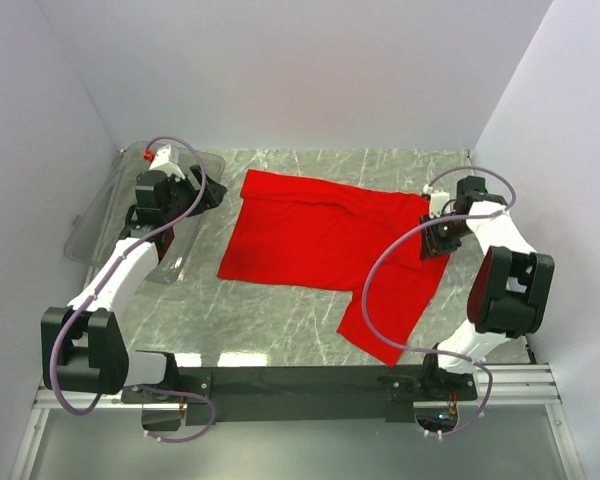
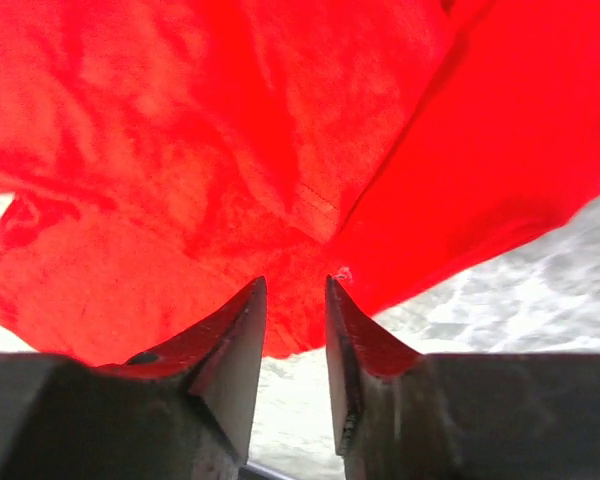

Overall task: Fold and stack the t-shirts
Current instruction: Fold the tshirt

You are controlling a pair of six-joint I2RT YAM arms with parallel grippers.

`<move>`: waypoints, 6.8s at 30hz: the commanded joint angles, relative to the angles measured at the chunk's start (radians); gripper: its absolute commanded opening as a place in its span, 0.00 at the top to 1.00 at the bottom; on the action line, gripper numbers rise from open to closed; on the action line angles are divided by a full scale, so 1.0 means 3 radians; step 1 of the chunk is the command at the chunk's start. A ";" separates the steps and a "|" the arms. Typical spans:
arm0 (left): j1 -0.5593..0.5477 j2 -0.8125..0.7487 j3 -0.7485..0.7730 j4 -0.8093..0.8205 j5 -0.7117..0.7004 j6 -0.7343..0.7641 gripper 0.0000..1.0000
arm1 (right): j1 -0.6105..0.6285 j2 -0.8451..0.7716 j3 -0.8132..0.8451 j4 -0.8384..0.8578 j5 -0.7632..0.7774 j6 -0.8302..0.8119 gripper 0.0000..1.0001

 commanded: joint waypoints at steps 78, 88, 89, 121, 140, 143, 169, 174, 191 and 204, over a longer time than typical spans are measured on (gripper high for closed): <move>0.0055 -0.0273 -0.0197 0.0155 0.0062 -0.0052 0.17 | 0.1790 0.0365 0.0219 0.0356 -0.0072 0.0062 1.00; 0.0055 -0.0268 -0.0166 0.0130 0.0072 -0.0042 0.17 | 0.1790 0.0676 0.0699 0.0280 -0.0379 0.0491 0.81; 0.0055 -0.0273 -0.0166 0.0125 0.0072 -0.0037 0.17 | 0.1790 0.0687 0.0736 0.0259 -0.0374 0.0486 0.78; -0.0348 0.2113 0.1699 0.0324 0.0574 -0.0190 0.18 | -0.0061 0.1996 0.2873 0.0366 0.0409 0.1212 0.61; -0.0497 0.3143 0.2718 -0.0003 0.0389 -0.0231 0.19 | -0.0127 0.2206 0.2868 0.0433 0.0301 0.1468 0.66; -0.0517 0.3229 0.2789 -0.0018 0.0333 -0.0241 0.19 | -0.0127 0.2221 0.2853 0.0458 0.0235 0.1554 0.67; -0.0579 0.3577 0.3035 -0.0305 -0.0158 -0.0272 0.20 | -0.0413 0.2149 0.2792 0.0857 0.0291 0.1928 1.00; -0.0579 0.3603 0.3050 -0.0284 -0.0153 -0.0302 0.20 | -0.0419 0.2165 0.2761 0.0985 0.0296 0.2020 1.00; -0.0579 0.3235 0.2922 0.0196 0.0261 -0.0195 0.17 | -0.0434 0.1731 0.2470 0.1072 0.0203 0.1647 0.61; -0.0589 0.1631 0.1845 0.0217 -0.0045 0.0408 0.15 | -0.0449 0.0708 0.1898 -0.0508 -0.0960 -0.0676 0.59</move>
